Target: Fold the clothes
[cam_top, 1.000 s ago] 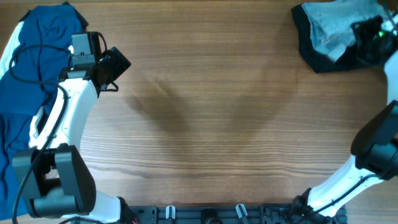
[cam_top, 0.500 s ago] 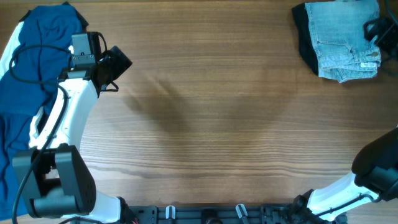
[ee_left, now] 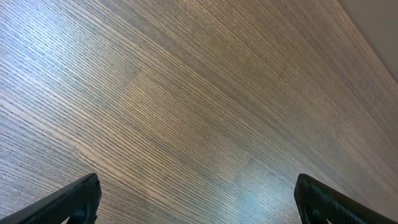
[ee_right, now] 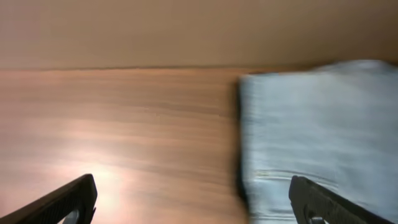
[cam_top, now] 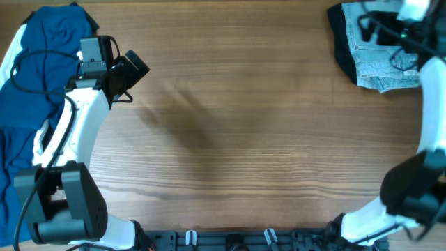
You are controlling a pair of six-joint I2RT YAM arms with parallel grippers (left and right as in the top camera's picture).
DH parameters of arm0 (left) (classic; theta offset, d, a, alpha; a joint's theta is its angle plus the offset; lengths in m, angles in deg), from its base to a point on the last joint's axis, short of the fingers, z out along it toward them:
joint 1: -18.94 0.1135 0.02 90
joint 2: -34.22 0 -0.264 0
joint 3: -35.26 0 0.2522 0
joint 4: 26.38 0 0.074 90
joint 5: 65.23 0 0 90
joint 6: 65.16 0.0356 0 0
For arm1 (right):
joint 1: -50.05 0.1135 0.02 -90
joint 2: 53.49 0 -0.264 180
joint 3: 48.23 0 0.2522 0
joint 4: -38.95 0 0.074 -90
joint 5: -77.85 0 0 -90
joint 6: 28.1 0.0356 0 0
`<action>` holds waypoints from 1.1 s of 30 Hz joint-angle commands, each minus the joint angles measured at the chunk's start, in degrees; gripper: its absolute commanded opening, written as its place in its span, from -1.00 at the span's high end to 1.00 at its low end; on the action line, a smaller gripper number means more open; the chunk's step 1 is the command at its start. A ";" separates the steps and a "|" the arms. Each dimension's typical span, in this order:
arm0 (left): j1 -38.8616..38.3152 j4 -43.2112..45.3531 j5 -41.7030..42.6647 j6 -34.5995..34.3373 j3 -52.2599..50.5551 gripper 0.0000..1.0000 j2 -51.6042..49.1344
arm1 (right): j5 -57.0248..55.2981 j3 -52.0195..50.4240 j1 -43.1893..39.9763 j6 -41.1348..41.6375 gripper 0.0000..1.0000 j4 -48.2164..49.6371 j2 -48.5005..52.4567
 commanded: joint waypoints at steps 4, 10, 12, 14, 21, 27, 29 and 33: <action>-0.26 -0.02 0.24 -0.02 -0.33 -0.99 -0.66 | 3.13 0.72 14.47 5.70 -0.99 -5.62 -15.89; -0.26 -0.02 0.22 -0.02 -0.33 -0.99 -0.66 | 1.22 0.72 15.85 2.10 -0.99 -11.15 -16.94; -0.26 -0.02 0.24 -0.02 -0.33 -0.99 -0.66 | 1.22 0.72 15.47 1.64 -0.99 -10.67 -16.96; -0.26 -0.02 0.24 -0.02 -0.33 -1.00 -0.66 | 1.22 0.72 15.28 1.55 -0.99 -10.12 -16.96; -0.26 -0.02 0.24 -0.02 -0.33 -0.99 -0.66 | 0.28 -2.21 15.30 -4.31 -1.00 -6.64 -19.65; -0.26 -0.02 0.24 -0.02 -0.33 -0.99 -0.66 | -1.44 -34.36 15.30 -1.57 -0.99 21.22 -39.74; -0.26 -0.02 0.24 -0.02 -0.33 -0.99 -0.66 | -1.46 -43.23 15.30 -0.70 -0.99 27.52 -45.18; -0.26 -0.02 0.24 -0.02 -0.33 -1.00 -0.66 | -1.90 -64.06 15.30 0.15 -1.00 40.94 -58.93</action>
